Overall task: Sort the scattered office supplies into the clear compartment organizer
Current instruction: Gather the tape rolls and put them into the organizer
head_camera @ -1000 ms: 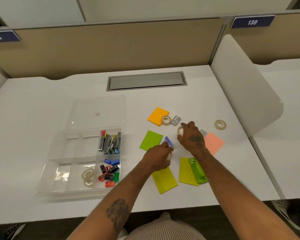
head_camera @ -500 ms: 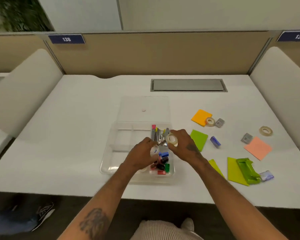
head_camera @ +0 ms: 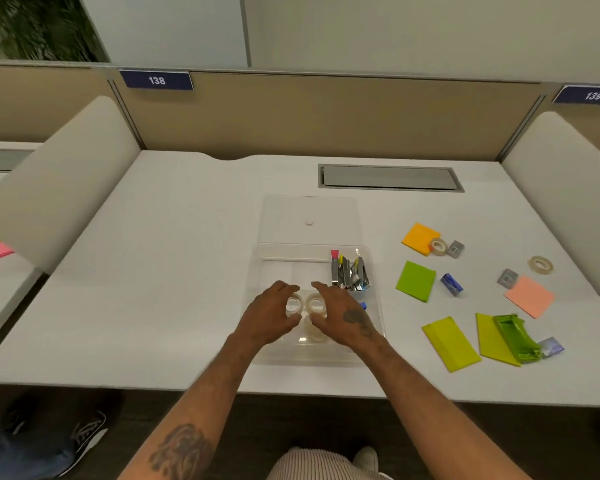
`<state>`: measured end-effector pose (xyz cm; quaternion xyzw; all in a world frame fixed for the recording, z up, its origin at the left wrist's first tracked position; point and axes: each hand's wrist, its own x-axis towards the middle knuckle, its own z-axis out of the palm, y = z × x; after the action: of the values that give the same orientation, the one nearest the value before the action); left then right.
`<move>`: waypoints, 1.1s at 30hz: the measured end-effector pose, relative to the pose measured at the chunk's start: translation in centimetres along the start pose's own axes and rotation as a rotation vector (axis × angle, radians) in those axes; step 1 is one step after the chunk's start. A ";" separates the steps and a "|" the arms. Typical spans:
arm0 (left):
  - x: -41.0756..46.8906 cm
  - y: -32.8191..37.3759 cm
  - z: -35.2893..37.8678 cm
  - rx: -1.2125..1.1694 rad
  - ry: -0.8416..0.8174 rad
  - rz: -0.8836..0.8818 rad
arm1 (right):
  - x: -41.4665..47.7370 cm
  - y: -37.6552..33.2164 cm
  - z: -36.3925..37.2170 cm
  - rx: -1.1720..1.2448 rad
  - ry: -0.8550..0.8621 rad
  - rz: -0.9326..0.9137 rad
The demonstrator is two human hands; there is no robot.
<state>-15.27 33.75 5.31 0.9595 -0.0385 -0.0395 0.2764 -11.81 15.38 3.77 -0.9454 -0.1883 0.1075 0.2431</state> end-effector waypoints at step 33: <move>18.0 15.3 9.7 0.258 -0.207 0.277 | -1.3 24.8 -13.5 -0.216 0.222 0.463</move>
<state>0.93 13.96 4.34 0.9633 -0.2029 -0.0939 0.1488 -1.51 -10.88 3.09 -0.9897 0.0504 0.0351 0.1293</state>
